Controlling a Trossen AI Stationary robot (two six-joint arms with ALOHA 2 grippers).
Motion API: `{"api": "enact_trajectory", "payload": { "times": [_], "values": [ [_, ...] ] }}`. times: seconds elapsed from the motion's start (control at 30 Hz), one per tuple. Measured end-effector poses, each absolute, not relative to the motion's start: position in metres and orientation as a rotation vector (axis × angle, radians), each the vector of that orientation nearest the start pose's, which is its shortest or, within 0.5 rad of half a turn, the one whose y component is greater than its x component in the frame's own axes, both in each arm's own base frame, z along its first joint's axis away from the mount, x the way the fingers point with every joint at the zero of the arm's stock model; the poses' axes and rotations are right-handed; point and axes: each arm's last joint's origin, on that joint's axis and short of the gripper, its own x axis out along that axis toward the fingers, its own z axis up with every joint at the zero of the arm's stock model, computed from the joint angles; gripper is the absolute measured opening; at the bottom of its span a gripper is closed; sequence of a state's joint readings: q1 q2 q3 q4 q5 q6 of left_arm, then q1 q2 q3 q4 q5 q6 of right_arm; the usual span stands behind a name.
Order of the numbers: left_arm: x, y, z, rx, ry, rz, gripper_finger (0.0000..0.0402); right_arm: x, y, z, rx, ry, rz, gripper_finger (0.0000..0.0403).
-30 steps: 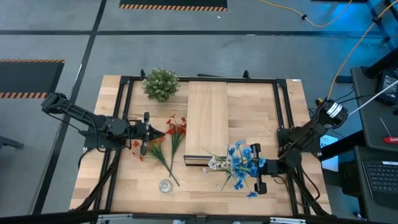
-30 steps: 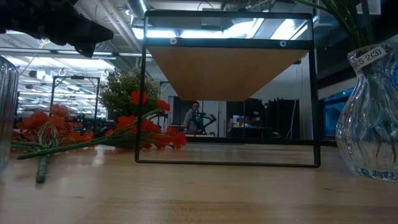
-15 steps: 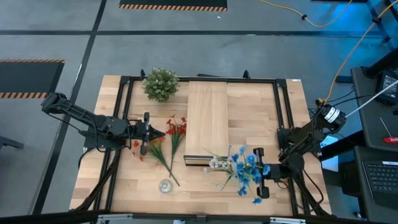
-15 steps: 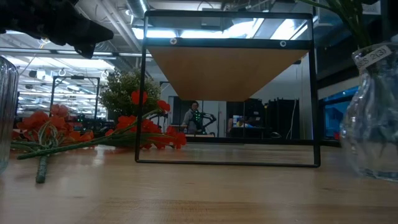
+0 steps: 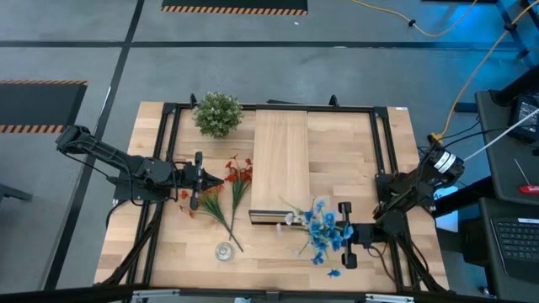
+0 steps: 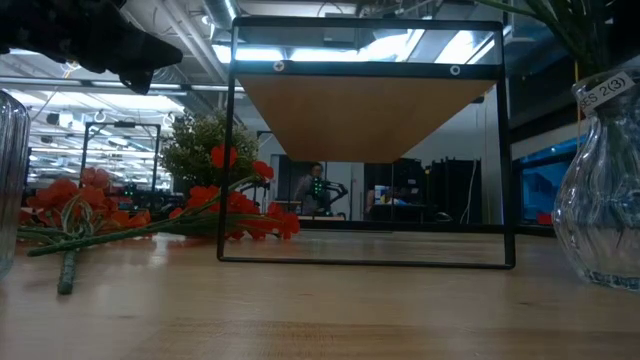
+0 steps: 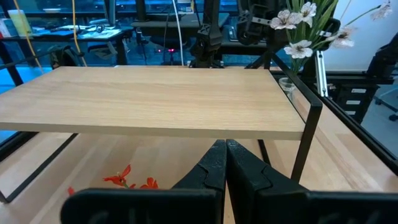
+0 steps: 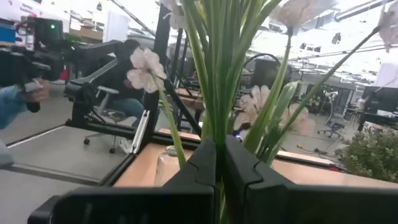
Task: Pick and place flowers into a vace then onto a shelf
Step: Put the blue flowers into the right transparent flower vase
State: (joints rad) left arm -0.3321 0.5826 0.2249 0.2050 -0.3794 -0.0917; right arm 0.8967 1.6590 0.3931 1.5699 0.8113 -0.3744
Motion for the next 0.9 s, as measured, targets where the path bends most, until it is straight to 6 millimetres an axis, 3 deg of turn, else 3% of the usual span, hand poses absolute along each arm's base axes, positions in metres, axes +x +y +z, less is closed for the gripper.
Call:
{"api": "enact_trajectory", "payload": {
  "times": [0.9],
  "values": [
    [0.139,-0.037,0.205,-0.038,0.141,0.055,0.0004,0.171,0.19,0.163,-0.156,-0.17,0.075,0.0005]
  ]
}}
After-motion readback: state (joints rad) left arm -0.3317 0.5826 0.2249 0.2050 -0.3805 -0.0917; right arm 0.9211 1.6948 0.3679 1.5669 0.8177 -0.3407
